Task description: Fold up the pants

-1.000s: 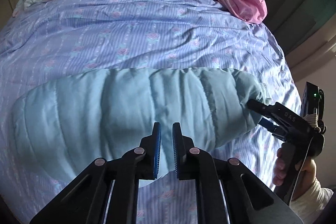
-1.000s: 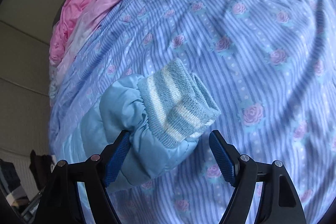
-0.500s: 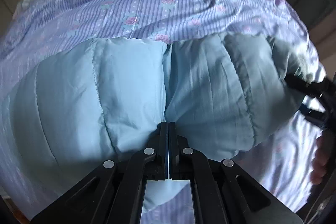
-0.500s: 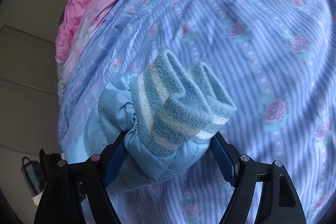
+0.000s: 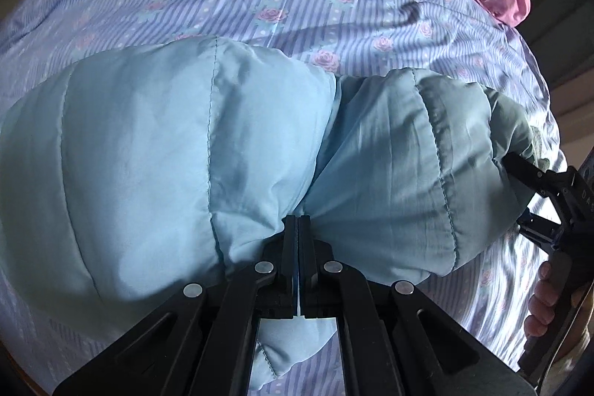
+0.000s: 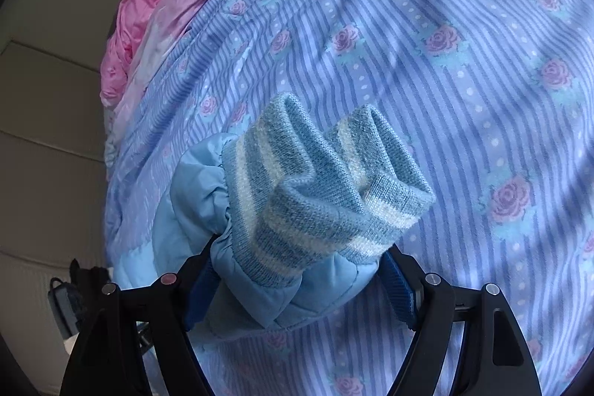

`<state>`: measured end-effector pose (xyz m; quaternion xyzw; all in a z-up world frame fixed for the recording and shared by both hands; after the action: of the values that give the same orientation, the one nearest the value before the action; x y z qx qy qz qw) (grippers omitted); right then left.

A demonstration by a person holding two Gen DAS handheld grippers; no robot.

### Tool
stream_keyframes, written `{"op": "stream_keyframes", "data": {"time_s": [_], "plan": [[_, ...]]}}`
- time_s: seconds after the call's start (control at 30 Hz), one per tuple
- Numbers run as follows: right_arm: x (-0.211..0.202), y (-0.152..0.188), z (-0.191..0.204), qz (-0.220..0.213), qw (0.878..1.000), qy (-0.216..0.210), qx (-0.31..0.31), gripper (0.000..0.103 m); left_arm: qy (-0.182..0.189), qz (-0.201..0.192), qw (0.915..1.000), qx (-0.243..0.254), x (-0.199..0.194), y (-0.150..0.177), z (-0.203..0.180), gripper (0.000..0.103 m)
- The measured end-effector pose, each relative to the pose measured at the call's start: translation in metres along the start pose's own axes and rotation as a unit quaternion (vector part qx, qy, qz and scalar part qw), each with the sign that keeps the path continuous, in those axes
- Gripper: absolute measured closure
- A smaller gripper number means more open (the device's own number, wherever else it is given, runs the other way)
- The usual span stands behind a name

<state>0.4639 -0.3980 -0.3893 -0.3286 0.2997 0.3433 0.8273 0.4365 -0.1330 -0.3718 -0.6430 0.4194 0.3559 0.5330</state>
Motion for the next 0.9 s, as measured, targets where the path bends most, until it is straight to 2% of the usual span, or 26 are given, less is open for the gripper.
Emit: {"op": "stream_keyframes", "data": {"time_s": [0.1,0.13,0.23,0.43,0.5,0.6,0.77,0.83,0.9], "plan": [[-0.001,-0.002,-0.002,0.001,1.000,-0.006,0.012,0.028,-0.012,0.000,0.9998,0.017,-0.002,0.001,-0.002,0.099],[-0.003,-0.003,-0.002,-0.002,1.000,-0.005,0.011,0.037,-0.012,0.000,0.9998,0.016,-0.002,0.000,-0.003,0.099],[-0.010,-0.005,0.002,-0.005,1.000,-0.008,0.000,0.054,-0.015,0.001,0.9998,0.013,-0.003,0.000,-0.004,0.099],[-0.051,-0.009,0.035,-0.034,0.998,-0.019,-0.055,0.062,-0.013,0.007,0.9998,0.014,0.002,-0.004,-0.010,0.099],[-0.067,-0.008,0.056,-0.047,0.994,-0.009,-0.100,0.063,-0.015,0.008,0.9997,0.020,0.005,-0.006,-0.014,0.099],[-0.085,-0.001,0.091,-0.065,0.982,0.010,-0.175,0.064,-0.022,0.011,0.9994,0.026,0.008,-0.007,-0.016,0.099],[-0.102,0.016,0.148,-0.095,0.947,0.047,-0.303,0.065,-0.021,0.022,0.9991,0.029,0.005,-0.018,-0.019,0.099],[-0.109,0.019,0.168,-0.106,0.935,0.053,-0.334,0.065,-0.022,-0.015,0.9992,0.029,-0.020,-0.029,-0.017,0.099],[-0.115,0.018,0.181,-0.111,0.931,0.053,-0.344,0.065,-0.018,-0.053,0.9982,0.022,-0.052,-0.038,-0.011,0.099]]}}
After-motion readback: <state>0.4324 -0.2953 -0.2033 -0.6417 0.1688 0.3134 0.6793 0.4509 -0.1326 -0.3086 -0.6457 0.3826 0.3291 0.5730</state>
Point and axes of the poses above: each gripper's, at about its wrist camera, not at the fingertips, and x roughly the way its jaws point, z to its left, y to its underside, the point moved 6 cm from there along x, roughly the way its jaws point, and after that the axes turned 11 degrees about -z, right-handed, at the moved point
